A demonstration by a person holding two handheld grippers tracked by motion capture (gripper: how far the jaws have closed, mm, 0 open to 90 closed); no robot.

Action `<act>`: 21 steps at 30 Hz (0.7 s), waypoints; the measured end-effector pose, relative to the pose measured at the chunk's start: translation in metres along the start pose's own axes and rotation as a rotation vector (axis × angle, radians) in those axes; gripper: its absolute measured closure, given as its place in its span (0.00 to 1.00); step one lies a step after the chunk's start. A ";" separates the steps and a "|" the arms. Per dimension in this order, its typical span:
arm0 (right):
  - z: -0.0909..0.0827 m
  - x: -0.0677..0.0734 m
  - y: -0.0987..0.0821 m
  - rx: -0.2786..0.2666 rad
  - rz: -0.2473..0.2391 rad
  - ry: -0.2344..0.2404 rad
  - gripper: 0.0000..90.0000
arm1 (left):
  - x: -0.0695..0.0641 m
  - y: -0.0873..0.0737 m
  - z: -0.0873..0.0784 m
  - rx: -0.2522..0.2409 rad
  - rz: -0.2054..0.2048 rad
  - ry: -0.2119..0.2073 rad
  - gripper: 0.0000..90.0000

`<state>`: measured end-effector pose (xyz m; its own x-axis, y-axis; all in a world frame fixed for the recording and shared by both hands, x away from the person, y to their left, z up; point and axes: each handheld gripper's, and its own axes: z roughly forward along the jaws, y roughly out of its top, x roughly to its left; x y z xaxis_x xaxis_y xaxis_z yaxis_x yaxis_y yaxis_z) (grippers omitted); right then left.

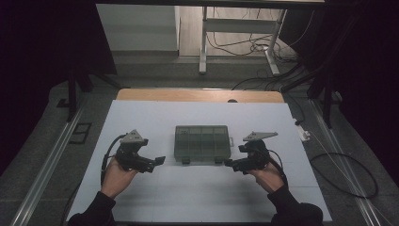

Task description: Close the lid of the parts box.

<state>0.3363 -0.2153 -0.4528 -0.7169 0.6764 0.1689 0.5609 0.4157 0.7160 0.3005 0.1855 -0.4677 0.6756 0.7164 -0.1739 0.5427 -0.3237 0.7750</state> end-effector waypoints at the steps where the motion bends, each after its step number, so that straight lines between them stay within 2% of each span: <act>1: -0.001 0.000 -0.001 -0.002 0.001 -0.001 0.11 | 0.000 -0.001 -0.002 -0.005 -0.002 0.002 0.00; 21: -0.015 -0.003 -0.016 -0.008 0.004 -0.002 0.06 | -0.007 -0.016 -0.014 -0.014 0.003 0.032 0.00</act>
<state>0.3237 -0.2330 -0.4548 -0.7137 0.6795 0.1701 0.5605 0.4084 0.7204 0.2799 0.1939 -0.4702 0.6607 0.7350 -0.1524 0.5340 -0.3174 0.7837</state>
